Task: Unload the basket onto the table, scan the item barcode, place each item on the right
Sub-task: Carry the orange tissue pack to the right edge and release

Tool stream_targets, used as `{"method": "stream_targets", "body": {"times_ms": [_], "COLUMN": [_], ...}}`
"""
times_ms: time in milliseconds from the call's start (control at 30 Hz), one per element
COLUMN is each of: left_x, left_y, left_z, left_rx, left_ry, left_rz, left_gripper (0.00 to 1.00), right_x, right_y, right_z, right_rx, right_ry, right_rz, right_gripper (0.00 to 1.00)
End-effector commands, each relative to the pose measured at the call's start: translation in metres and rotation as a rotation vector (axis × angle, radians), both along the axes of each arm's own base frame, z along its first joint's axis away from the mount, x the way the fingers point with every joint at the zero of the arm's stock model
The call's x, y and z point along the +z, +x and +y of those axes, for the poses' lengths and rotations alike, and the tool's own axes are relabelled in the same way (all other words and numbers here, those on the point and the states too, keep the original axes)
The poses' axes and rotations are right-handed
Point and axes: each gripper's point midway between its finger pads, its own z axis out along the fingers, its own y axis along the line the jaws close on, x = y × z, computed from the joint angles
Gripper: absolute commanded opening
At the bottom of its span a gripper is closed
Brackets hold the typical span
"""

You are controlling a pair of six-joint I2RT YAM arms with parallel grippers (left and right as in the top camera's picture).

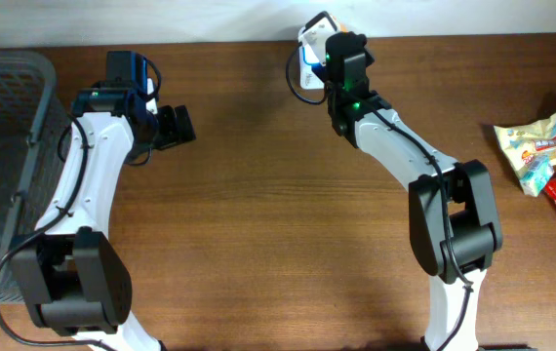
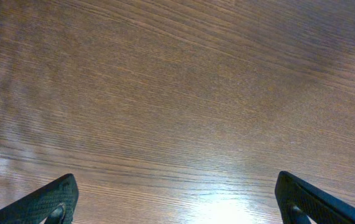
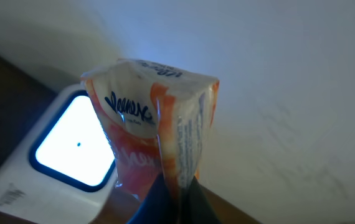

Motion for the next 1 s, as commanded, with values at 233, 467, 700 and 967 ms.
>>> {"method": "stream_targets", "body": {"times_ms": [233,467,700,967], "left_x": [0.002,0.002,0.001,-0.002], "left_y": [0.001,-0.002,-0.009,-0.019], "left_z": [-0.006,-0.034,-0.065,-0.068], "left_rx": [-0.006,-0.071,-0.146,-0.156], "left_ry": [-0.035,-0.038,-0.037,-0.034], "left_rz": [-0.010,-0.002,0.007,0.049], "left_gripper": [0.99,0.99,0.99,0.99], "right_x": [-0.031,0.031,-0.033,-0.047], "right_y": [0.014,-0.016,-0.182,-0.265], "right_z": [-0.014,-0.160,-0.382,-0.458], "right_rx": [-0.041,-0.565,-1.341,-1.593], "right_ry": [0.238,0.589,0.745,0.748], "right_rz": [0.021,-0.110,0.135,0.182], "right_gripper": [0.04,0.04,0.04,0.95]}}
